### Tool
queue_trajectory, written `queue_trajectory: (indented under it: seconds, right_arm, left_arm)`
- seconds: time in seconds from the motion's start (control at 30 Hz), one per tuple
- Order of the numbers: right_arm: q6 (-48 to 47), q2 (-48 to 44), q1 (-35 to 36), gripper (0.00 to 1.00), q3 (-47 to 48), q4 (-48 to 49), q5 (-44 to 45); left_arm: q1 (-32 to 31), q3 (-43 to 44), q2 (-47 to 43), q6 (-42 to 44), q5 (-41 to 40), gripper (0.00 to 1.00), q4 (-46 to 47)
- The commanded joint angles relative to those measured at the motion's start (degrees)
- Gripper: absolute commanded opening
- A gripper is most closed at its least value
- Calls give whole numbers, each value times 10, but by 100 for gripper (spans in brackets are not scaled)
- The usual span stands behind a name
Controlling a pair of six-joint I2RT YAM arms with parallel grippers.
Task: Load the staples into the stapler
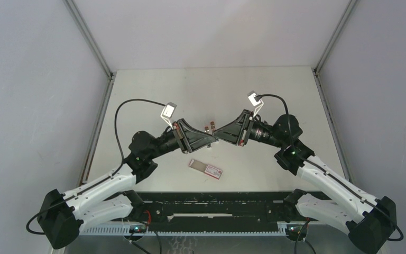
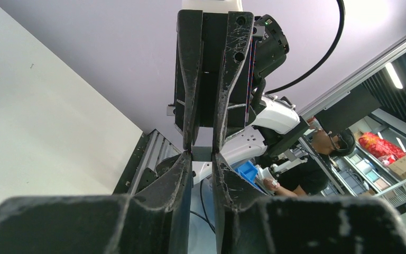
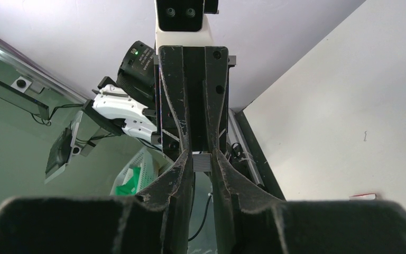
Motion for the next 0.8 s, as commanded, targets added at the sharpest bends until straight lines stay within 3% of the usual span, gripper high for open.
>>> queue_trajectory:
  seconds: [0.0,0.37,0.6,0.77]
  right_arm:
    - [1,1,5,19,2,19,-9]
    - [-13,0,5,20,2,-6,-6]
    - [-31,-12,-8,44,2,-24,6]
    - [-49,-33,-57,52,2,-52,6]
  left_arm:
    - [-4,37,0,-6,4,21,28]
    - [-4,34,1,-9,-2,14,31]
    - [-4,13,5,-11,-4,11,24]
    - [-4,-4,-3,25,-17,11,-59]
